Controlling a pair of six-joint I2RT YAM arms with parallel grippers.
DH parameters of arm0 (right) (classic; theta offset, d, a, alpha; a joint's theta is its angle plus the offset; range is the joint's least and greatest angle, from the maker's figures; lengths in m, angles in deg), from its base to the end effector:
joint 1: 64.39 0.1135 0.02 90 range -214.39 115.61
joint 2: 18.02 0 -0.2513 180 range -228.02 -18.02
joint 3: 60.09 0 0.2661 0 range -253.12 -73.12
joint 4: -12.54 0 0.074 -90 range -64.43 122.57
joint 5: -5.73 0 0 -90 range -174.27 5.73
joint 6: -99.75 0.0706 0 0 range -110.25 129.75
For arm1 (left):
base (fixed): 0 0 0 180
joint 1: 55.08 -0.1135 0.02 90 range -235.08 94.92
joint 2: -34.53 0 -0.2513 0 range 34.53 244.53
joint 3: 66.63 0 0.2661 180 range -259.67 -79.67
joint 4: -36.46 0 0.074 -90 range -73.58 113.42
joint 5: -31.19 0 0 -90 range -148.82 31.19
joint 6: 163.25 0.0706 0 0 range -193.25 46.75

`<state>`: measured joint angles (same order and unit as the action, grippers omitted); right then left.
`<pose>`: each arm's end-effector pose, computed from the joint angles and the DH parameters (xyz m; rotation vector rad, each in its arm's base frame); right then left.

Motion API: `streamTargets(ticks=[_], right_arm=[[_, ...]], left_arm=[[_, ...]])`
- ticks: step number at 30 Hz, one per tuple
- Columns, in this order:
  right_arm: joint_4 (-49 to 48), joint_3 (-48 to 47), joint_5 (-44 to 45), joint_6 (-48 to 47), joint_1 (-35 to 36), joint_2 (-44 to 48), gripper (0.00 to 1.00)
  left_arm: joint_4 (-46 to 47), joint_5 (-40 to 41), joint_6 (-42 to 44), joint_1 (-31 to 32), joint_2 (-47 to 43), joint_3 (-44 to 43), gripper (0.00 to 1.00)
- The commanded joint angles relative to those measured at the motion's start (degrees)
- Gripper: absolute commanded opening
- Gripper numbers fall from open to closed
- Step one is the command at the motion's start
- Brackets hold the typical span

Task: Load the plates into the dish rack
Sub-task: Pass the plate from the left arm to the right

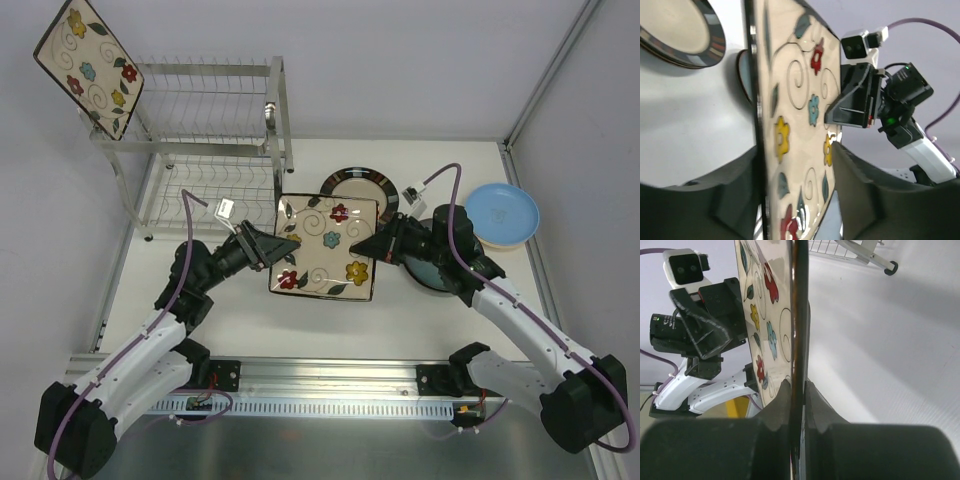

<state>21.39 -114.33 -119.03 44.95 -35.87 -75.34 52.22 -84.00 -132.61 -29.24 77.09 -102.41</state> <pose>0.2261 0.1687 0.2834 -0.3679 1.9105 1.3084 0.1987 -0.1296 0.2736 -0.0595 1.6189 -1.4994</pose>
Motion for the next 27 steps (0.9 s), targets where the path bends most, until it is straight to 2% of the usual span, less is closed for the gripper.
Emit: streamTargets(ticks=[1, 3, 7, 10, 18, 27], right_arm=[[-1.17, -3.61, -0.48, -0.84, -0.91, 2.12, 0.01], [-1.18, -4.40, -1.01, -0.84, -1.53, 2.30, 0.01], [-1.26, -5.19, -3.29, -1.19, -2.76, 3.18, 0.01], [-1.70, -5.37, -4.96, -1.19, -3.55, 3.70, 0.00], [-1.18, -6.95, -8.65, -3.29, -4.87, 4.15, 0.01], [0.76, -9.06, -10.06, -6.19, -6.54, 5.20, 0.01]], left_arm=[[13.83, -4.86, -0.77, 0.52, -0.12, -4.59, 0.56], [13.13, -5.74, 0.02, 0.52, 0.50, -4.85, 0.68], [9.27, -8.73, 2.39, 0.43, 1.55, -6.52, 0.82], [7.42, -10.84, 4.67, 0.35, 2.08, -7.23, 0.87], [2.06, -19.53, 5.30, -1.49, 5.95, -11.27, 0.91], [-7.96, -20.78, 5.65, -3.96, 7.27, -14.79, 0.92]])
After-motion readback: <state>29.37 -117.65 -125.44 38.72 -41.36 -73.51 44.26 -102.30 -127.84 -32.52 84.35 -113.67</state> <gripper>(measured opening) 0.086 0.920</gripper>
